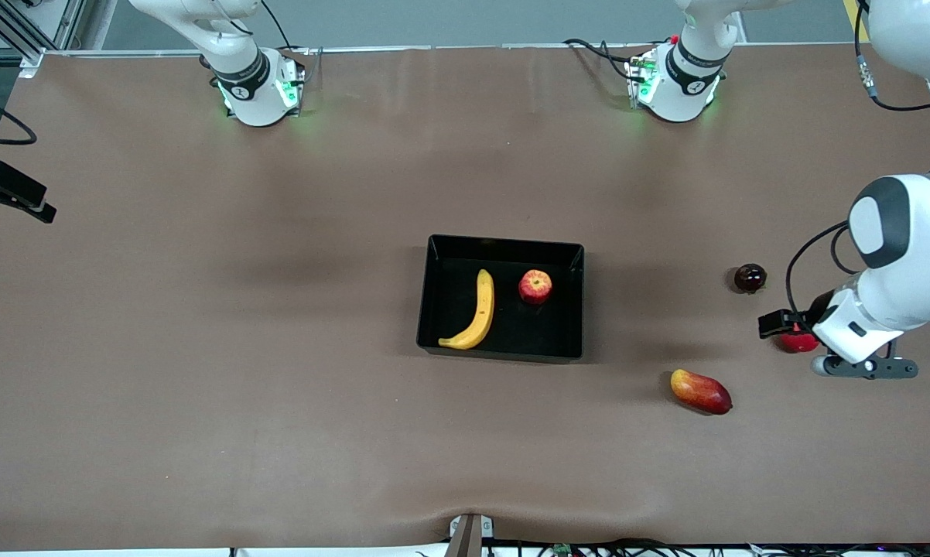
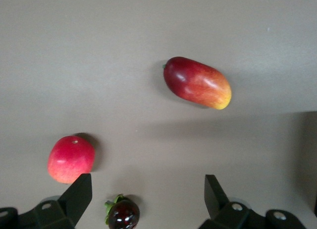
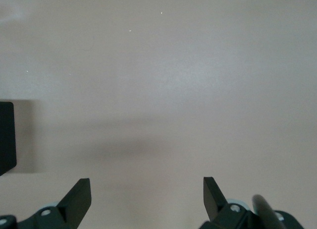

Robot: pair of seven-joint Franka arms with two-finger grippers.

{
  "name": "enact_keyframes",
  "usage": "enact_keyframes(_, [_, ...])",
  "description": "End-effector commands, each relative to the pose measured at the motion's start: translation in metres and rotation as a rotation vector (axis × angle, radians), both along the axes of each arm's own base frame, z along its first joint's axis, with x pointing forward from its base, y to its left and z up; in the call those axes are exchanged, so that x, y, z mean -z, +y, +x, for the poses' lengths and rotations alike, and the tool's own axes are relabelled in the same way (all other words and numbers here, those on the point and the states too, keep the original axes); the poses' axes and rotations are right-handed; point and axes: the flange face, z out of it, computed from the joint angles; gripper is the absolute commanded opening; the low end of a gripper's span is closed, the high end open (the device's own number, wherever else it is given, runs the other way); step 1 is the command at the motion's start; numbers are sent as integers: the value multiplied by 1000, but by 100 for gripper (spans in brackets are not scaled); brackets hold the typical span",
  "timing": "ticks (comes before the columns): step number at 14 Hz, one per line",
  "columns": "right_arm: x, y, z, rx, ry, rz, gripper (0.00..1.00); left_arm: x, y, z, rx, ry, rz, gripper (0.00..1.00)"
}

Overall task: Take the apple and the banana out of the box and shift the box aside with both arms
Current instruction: 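Move the left gripper from rest over the black box, then lower the left gripper into the box and grasp the small apple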

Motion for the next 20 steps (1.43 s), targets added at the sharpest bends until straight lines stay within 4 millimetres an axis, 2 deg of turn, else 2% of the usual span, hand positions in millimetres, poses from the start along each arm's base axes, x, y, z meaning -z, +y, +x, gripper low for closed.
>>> enact_keyframes(1, [17, 3, 13, -14, 28, 16, 100, -3, -52, 0, -8, -10, 13, 100])
enact_keyframes(2, [45, 2, 26, -15, 78, 13, 100, -4, -80, -3, -8, -4, 14, 100])
enact_keyframes(3, [55, 0, 31, -12, 93, 20, 100, -3, -105, -6, -4, -1, 16, 100])
enact_keyframes(6, [55, -4, 31, -6, 93, 21, 100, 1, -189, -25, -2, 5, 14, 100])
enact_keyframes(8, [54, -4, 31, -6, 91, 21, 100, 18, -246, -36, -38, 19, 14, 100])
enact_keyframes(11, [54, -4, 31, -6, 91, 21, 100, 56, -339, -60, -87, 51, 23, 100])
enact_keyframes(13, [55, -5, 31, -5, 93, 22, 100, 83, -370, -74, -167, 76, 41, 100])
enact_keyframes(15, [55, -5, 30, -4, 93, 21, 100, 106, -390, -89, -176, 91, 62, 100])
enact_keyframes(18, [56, -6, 31, -3, 96, 23, 100, 147, -403, -102, -239, 127, 100, 100])
enact_keyframes(20, [56, -6, 31, -3, 96, 23, 100, 165, -406, -112, -242, 148, 123, 100])
